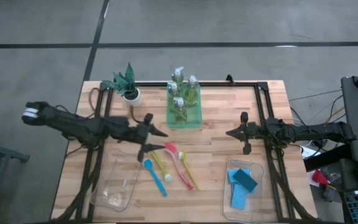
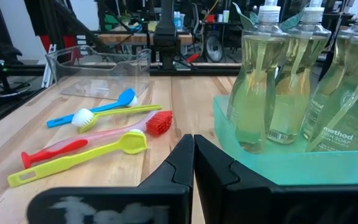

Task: Pick & Place Kitchen Sink Supplies
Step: Put the right green toilet brush into the left transparent bin

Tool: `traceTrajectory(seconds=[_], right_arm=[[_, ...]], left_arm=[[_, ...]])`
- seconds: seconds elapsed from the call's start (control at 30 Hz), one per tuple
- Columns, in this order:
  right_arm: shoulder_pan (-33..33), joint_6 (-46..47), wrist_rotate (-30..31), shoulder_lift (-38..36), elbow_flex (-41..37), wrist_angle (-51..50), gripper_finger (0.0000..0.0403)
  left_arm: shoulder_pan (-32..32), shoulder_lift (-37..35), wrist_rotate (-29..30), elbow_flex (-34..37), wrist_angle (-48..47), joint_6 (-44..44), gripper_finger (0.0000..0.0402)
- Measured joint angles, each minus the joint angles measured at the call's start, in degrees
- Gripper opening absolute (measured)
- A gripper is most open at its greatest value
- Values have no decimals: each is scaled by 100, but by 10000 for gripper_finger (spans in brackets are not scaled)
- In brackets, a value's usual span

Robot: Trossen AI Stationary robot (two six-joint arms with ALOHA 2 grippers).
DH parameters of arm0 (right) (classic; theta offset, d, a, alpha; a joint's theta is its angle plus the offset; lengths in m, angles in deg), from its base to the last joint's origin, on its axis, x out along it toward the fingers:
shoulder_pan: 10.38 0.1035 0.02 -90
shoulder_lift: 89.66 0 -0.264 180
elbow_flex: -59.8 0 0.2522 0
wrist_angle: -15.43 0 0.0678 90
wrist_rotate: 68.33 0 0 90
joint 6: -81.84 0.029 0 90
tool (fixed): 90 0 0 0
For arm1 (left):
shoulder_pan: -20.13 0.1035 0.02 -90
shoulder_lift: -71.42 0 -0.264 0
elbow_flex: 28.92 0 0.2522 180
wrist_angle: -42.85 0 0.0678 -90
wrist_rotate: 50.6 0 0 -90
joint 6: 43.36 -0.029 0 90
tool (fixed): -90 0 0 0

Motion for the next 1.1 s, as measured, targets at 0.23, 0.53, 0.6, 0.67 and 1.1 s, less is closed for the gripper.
traceTrajectory(seconds=[0.23, 0.53, 0.6, 0.67, 1.1], right_arm=[[0, 0, 0, 0, 0, 0, 8], [2, 0, -5, 0, 0, 0, 8], [0, 0, -13, 0, 0, -1, 8], [2, -2, -15, -2, 0, -2, 8], [0, 0, -5, -6, 0, 0, 8]], left_arm=[[-181, 1135, 164, -1016, -777, -641, 208], [-242, 2214, 190, -1672, -1193, -1086, 208], [-242, 2394, 201, -1780, -1343, -1190, 208], [-244, 2626, 309, -1890, -1305, -1279, 208], [-297, 4154, 523, -2586, -1864, -1712, 201]])
